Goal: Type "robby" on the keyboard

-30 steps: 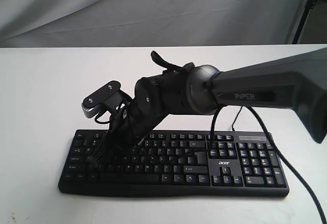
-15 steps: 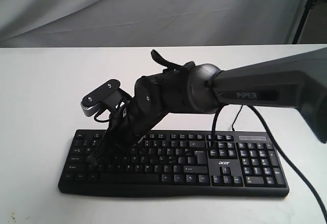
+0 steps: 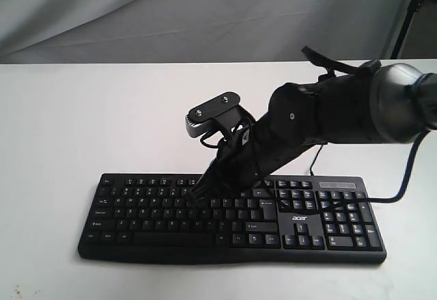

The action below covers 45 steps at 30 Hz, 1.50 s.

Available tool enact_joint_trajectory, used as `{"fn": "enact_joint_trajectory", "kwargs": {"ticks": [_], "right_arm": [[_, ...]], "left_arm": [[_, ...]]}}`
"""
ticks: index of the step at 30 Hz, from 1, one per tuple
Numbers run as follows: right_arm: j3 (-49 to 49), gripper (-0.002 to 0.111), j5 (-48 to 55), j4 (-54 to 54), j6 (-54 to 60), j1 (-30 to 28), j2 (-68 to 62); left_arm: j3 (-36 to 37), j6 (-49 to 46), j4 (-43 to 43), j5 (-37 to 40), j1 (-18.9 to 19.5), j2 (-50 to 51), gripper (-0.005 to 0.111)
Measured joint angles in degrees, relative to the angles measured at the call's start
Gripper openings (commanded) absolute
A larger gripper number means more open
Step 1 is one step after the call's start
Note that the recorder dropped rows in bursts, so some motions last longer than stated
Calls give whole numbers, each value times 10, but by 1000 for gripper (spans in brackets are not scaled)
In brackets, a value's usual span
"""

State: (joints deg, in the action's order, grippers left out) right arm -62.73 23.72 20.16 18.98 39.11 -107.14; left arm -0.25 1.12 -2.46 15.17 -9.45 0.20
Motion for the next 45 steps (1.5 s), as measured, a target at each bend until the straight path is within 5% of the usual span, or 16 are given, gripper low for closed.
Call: {"fn": "enact_joint_trajectory", "kwargs": {"ticks": [45], "right_arm": [[3, 0, -32, -1, 11, 8, -12]], "left_arm": [[0, 0, 0, 0, 0, 0, 0]]}}
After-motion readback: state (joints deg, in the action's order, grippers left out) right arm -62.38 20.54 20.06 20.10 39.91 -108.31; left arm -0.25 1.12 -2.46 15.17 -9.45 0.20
